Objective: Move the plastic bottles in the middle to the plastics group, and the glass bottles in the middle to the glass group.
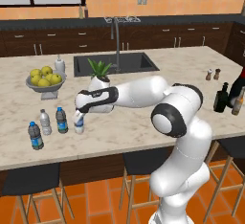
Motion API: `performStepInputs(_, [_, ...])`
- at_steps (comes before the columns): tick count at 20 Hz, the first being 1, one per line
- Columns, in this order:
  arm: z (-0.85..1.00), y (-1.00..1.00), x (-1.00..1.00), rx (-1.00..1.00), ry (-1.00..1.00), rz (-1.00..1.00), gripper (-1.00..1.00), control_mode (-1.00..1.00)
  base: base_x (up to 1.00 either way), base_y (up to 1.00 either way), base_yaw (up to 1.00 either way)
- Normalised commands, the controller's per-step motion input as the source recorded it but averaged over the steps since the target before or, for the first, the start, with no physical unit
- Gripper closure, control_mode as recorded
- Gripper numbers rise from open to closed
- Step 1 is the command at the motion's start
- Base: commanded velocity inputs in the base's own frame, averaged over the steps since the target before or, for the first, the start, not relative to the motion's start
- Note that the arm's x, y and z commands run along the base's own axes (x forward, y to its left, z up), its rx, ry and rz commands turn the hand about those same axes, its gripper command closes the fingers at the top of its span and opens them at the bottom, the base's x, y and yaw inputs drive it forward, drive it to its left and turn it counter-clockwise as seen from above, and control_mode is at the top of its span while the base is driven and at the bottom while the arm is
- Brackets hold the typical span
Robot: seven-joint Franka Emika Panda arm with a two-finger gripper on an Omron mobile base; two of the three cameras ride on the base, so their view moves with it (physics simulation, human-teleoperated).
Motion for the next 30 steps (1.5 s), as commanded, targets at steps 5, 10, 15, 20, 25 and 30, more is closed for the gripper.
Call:
performStepInputs(5, [-0.23, 0.02, 0.00, 0.00, 0.00, 0.01, 1.00, -1.00, 0.00, 0.00, 0.00])
performStepInputs(10, [-0.08, 0.10, -0.30, 0.00, 0.00, 0.02, 1.00, -1.00, 0.00, 0.00, 0.00])
performStepInputs(15, [0.00, 0.34, -0.27, 0.00, 0.00, 0.06, 1.00, -1.00, 0.00, 0.00, 0.00])
performStepInputs(20, [0.00, 0.58, 0.00, 0.00, 0.00, 0.04, 1.00, -1.00, 0.00, 0.00, 0.00])
performStepInputs(25, [0.00, 0.55, 0.00, 0.00, 0.00, 0.02, 1.00, -1.00, 0.00, 0.00, 0.00])
performStepInputs(30, [0.00, 0.26, 0.01, 0.00, -0.01, 0.00, 1.00, -1.00, 0.00, 0.00, 0.00])
